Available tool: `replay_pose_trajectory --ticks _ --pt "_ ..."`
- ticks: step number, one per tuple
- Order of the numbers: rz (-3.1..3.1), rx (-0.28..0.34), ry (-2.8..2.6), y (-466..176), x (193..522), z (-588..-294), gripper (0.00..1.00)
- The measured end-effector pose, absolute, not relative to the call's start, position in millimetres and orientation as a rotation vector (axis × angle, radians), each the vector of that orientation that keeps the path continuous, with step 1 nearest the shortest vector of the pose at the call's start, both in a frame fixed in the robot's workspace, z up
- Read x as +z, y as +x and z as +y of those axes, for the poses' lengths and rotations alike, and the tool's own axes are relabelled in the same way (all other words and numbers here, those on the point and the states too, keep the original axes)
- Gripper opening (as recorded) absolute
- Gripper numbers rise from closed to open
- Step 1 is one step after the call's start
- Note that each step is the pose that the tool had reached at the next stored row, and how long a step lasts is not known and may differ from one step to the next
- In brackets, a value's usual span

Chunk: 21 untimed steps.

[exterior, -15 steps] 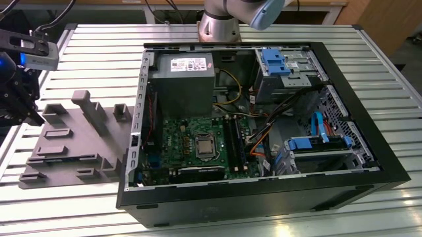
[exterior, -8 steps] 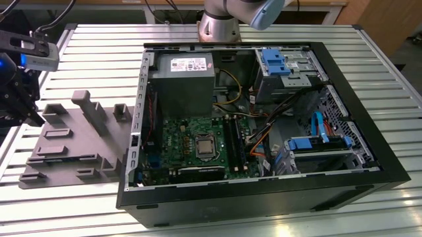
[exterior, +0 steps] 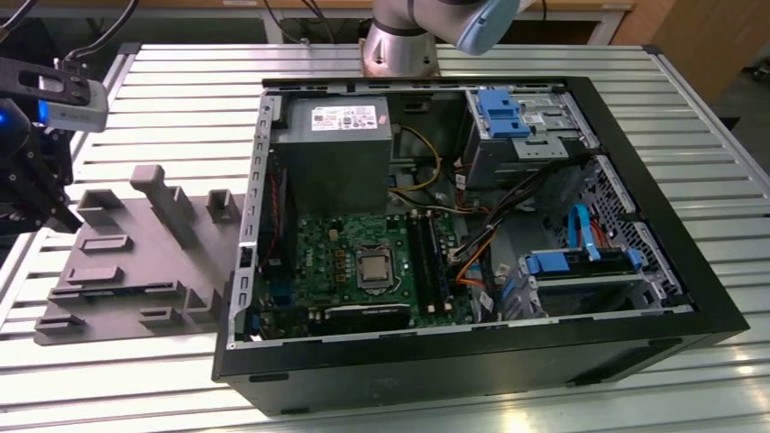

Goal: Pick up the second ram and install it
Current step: 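Pick up the second ram and move it above second insertion slot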

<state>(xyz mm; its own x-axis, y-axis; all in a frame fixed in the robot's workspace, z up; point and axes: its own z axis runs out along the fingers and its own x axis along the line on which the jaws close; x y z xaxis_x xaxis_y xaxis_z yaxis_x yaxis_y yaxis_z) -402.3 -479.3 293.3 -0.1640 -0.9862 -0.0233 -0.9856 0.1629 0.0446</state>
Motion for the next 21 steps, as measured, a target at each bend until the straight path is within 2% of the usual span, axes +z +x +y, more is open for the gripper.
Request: replay_pose_trajectory --ticks 21 --pt "-2.37 -0.077 2.043 -402.6 290.5 -479.8 0.11"
